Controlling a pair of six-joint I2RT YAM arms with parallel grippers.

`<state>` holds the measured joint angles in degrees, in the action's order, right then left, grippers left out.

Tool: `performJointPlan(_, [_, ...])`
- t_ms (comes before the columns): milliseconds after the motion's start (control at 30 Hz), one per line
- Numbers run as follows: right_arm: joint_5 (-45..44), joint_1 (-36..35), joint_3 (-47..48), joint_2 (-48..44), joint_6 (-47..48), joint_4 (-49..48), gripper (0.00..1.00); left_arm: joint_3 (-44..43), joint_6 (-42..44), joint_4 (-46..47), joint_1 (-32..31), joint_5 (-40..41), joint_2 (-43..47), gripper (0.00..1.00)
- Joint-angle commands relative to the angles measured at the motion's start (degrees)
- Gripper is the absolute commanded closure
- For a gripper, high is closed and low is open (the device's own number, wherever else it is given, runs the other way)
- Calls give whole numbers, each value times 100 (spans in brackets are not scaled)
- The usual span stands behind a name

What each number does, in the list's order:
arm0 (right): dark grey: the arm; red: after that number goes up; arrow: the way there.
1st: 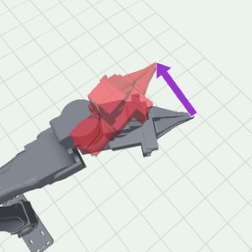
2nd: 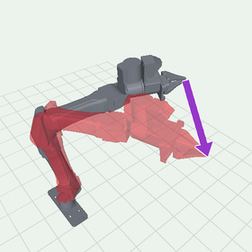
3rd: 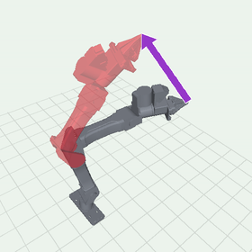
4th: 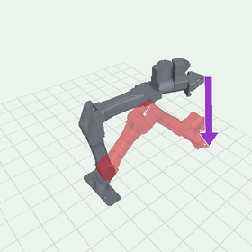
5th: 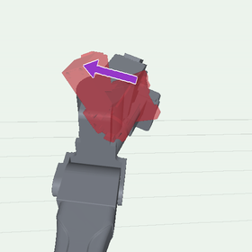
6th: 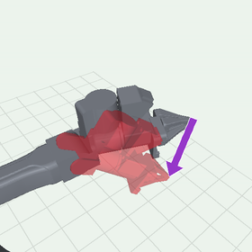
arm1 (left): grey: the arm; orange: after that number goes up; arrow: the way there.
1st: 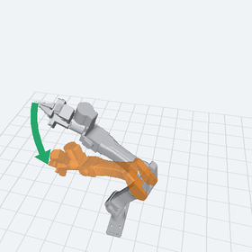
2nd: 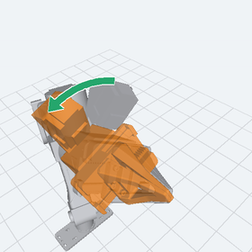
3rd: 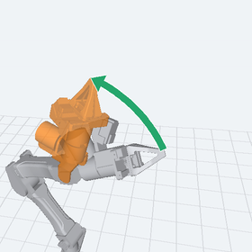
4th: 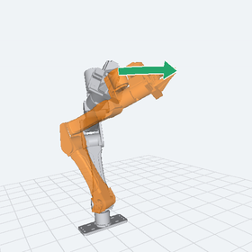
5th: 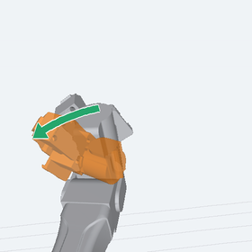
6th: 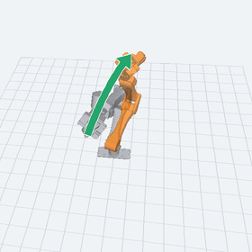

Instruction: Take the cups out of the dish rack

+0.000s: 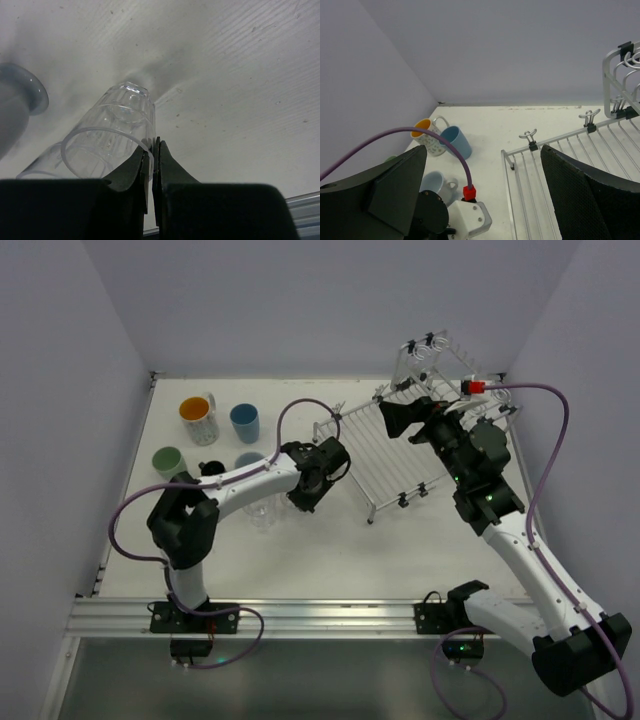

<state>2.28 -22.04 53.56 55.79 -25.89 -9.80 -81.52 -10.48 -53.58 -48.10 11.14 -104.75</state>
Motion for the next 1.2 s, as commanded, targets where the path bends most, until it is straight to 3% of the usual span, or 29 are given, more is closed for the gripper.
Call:
performJointPlan(0, [-105, 25, 32, -156, 40, -92, 1, -58, 239, 146, -33, -102, -45, 91])
performJointPlan(367, [-175, 33, 5, -217, 49, -101, 1, 39, 292, 375, -33, -586, -204, 72])
performJointPlan(567, [-193, 33, -30, -358, 58, -109, 1, 40, 266, 366, -33, -446, -116, 64])
performJointPlan(600, [-176, 25, -39, -367, 40, -110, 1, 22, 257, 375, -33, -393, -72, 60])
performJointPlan(700, [-176, 33, -47, -376, 40, -127, 1, -136, 213, 392, -33, -139, 130, 33])
performJointPlan(733, [-176, 33, -47, -411, 40, -118, 1, -163, 187, 471, -33, -68, 261, 16])
performJointPlan(800, [-193, 25, -47, -481, 40, -110, 1, -259, 117, 568, -24, 125, 402, 2])
performJointPlan(1167, [-1220, 33, -496, -1895, -4, -171, 1, -102, 81, 2413, -24, 1690, 2598, 0])
